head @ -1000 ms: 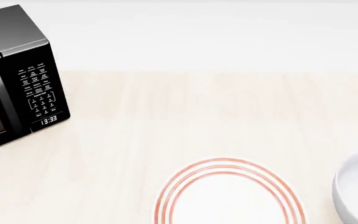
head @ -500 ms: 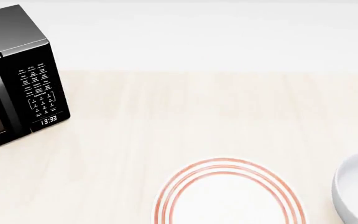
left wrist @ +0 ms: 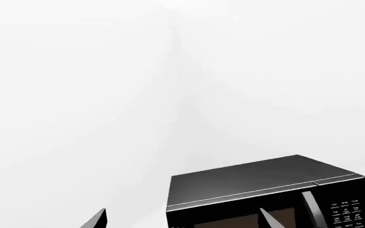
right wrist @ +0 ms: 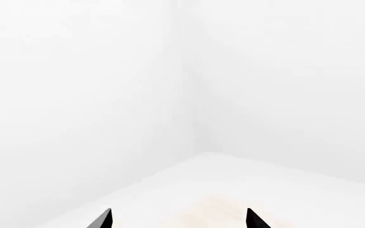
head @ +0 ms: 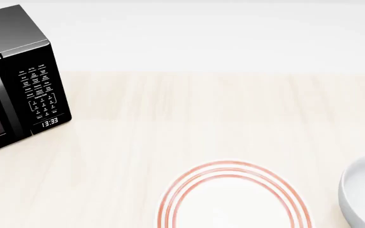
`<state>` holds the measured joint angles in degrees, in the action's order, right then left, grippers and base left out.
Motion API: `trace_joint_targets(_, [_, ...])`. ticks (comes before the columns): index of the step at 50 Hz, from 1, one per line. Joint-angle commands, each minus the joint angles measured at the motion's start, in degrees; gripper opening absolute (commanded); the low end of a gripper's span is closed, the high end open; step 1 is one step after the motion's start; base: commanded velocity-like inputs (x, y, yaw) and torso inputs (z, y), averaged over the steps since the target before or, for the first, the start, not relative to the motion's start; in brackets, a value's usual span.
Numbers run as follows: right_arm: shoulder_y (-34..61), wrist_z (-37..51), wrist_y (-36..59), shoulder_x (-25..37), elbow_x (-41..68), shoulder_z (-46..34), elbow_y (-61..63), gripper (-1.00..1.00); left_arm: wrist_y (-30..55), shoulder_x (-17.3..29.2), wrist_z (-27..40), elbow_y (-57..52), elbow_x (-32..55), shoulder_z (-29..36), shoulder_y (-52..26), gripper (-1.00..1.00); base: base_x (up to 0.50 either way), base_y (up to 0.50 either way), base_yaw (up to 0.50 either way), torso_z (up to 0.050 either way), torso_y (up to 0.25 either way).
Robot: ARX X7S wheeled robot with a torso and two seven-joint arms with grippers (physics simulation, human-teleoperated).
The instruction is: Put the white bowl to the right of the plate.
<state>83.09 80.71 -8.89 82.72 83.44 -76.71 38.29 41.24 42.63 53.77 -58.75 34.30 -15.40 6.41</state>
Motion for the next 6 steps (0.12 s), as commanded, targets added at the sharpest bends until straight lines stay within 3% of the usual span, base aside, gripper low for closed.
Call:
trace_joint_targets(1, [-9.75,9.23,1.68,-7.50,-21.23,-0.92,13.29,1.00,-8.53,7.62,6.47,-1.19,0.90,17.78,-4.62,1.00,0.00,0.00,0.00,0.000,0.000])
trace_joint_targets(6, [-25.03,9.16,5.34,-13.68,-29.05,7.42,15.43,1.00,-16.91,14.28,12.71,-1.21,0.81,33.54,-10.65,1.00,0.00,0.00,0.00,0.000,0.000])
